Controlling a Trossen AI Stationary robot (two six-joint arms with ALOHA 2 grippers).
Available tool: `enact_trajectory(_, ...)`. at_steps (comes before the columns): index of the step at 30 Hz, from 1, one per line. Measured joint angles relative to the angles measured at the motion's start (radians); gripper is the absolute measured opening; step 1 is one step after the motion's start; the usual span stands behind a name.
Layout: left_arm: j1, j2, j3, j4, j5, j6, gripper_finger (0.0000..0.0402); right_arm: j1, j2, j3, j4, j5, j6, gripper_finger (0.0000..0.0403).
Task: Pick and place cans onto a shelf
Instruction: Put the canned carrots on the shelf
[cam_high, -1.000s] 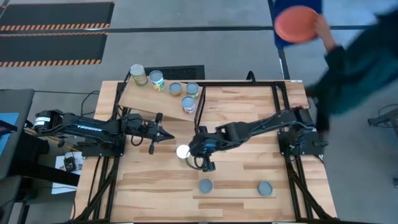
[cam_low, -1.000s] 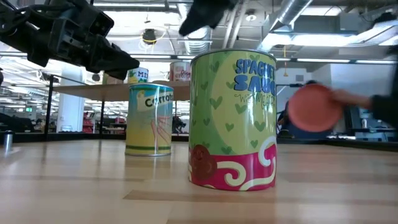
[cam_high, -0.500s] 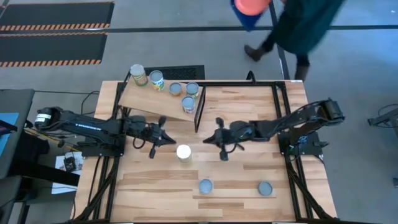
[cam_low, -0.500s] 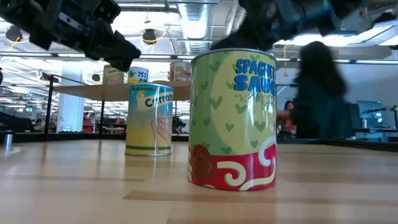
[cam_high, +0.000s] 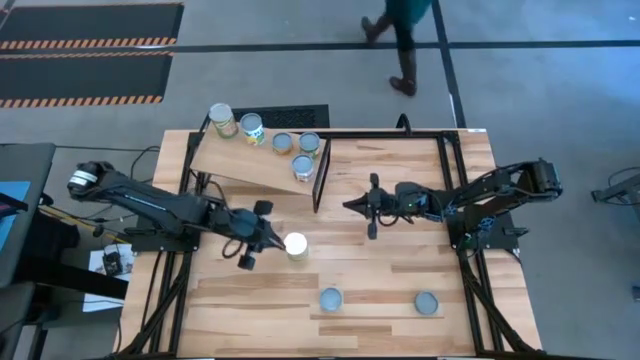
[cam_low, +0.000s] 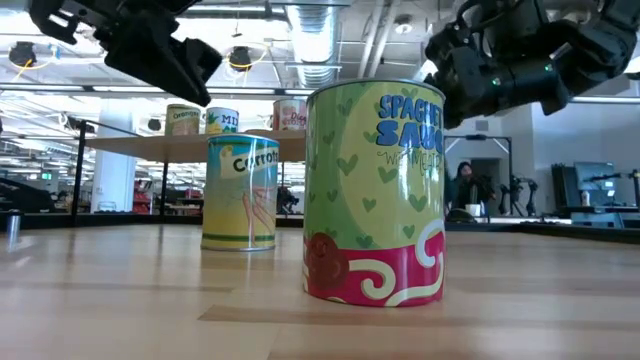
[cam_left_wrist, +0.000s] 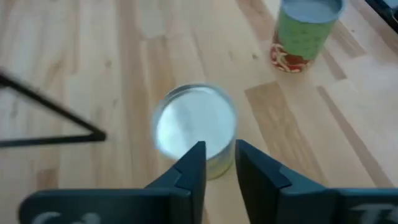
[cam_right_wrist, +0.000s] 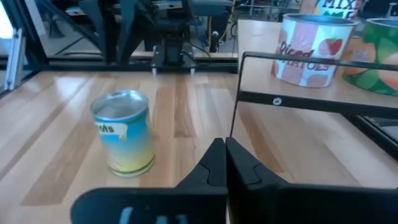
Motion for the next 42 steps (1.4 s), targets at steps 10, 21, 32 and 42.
enact_trajectory(10, -0.096, 0.242, 0.133, -0.066, -0.166, 0.130, 0.0123, -0.001, -0.003, -0.009, 0.002, -0.026, -0.027, 0.0007)
enact_trajectory(21, -0.096, 0.345, 0.182, -0.076, -0.194, 0.141, 0.0037, -0.001, -0.003, -0.009, 0.013, -0.027, -0.036, 0.0008)
enact_trajectory(32, -0.072, 0.312, 0.325, -0.274, -0.160, 0.057, 0.0000, -0.001, -0.003, -0.009, 0.016, -0.027, -0.049, 0.0008)
enact_trajectory(42, -0.007, 0.175, 0.540, -0.675, -0.171, -0.197, 0.0000, -0.001, -0.003, -0.009, 0.015, -0.027, -0.052, 0.0009)
